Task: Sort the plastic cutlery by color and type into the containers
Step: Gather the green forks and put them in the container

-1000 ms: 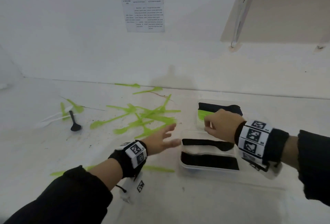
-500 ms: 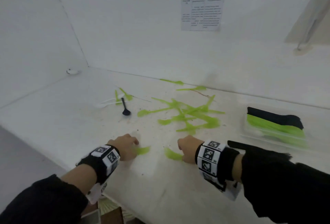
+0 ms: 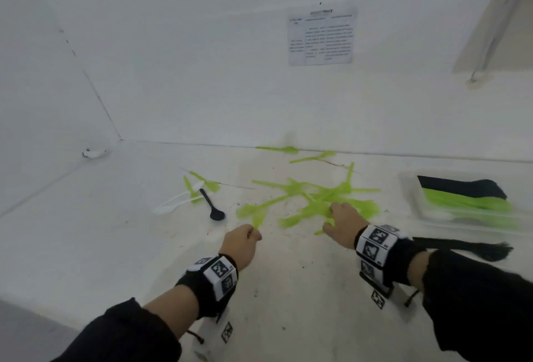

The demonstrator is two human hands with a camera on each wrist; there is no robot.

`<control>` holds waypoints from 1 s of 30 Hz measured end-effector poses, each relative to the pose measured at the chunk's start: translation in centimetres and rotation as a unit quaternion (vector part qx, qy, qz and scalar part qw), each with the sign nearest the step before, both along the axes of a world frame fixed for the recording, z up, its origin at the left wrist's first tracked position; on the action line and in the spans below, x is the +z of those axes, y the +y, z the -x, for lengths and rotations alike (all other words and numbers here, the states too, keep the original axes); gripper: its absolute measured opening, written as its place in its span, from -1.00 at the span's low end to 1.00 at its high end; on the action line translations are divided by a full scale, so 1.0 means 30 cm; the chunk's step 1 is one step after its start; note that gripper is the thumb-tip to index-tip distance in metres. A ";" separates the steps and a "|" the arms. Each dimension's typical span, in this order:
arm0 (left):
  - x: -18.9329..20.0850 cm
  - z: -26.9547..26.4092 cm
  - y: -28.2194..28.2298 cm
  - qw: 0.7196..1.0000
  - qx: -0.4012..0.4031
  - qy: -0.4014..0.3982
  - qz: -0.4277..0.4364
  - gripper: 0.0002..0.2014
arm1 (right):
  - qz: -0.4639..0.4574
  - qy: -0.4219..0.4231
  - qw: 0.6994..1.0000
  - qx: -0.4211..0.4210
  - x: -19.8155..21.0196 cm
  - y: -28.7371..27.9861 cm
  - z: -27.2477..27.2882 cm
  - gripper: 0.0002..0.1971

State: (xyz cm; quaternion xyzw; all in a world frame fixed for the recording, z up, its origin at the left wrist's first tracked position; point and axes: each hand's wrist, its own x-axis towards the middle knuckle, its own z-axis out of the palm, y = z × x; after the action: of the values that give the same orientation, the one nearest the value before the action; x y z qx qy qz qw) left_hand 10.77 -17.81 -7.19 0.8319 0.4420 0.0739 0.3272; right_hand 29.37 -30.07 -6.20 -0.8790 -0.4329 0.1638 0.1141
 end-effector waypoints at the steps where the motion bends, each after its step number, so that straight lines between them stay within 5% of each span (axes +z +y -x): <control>1: 0.005 -0.015 0.002 1.000 0.004 -0.025 -0.010 -0.79 | 0.014 -0.008 1.000 -0.026 0.009 0.020 -0.021 -0.54; 4: 0.008 -0.055 0.009 0.997 0.009 -0.076 -0.010 -0.78 | 0.091 -0.049 0.993 -0.061 -0.002 0.049 -0.073 -0.40; 7: -0.004 -0.078 0.013 0.995 -0.022 -0.091 -0.017 -0.73 | 0.120 -0.070 0.989 -0.041 -0.028 0.055 -0.090 -0.56; 11: -0.027 -0.103 0.035 0.990 -0.018 -0.137 -0.029 -0.71 | 0.076 -0.016 0.994 -0.080 0.004 0.041 -0.116 -0.55; 14: -0.036 -0.129 0.051 0.985 -0.006 -0.169 -0.043 -0.73 | -0.052 0.051 0.989 -0.128 0.061 0.014 -0.132 -0.66; 20: -0.033 -0.218 0.035 0.971 -0.036 -0.234 -0.035 -0.74 | -0.270 0.242 0.912 -0.192 0.207 0.007 -0.121 -0.94; 30: -0.022 -0.363 -0.028 0.951 -0.055 -0.298 0.065 -0.78 | -0.273 0.430 0.832 -0.220 0.233 0.200 -0.052 -0.73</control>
State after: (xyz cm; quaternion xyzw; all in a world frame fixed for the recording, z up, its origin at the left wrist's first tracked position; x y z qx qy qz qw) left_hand 21.68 -18.65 -7.85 0.7721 0.2823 0.2714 0.5004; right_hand 30.94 -24.06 0.78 -0.7253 -0.1622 0.3705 0.5571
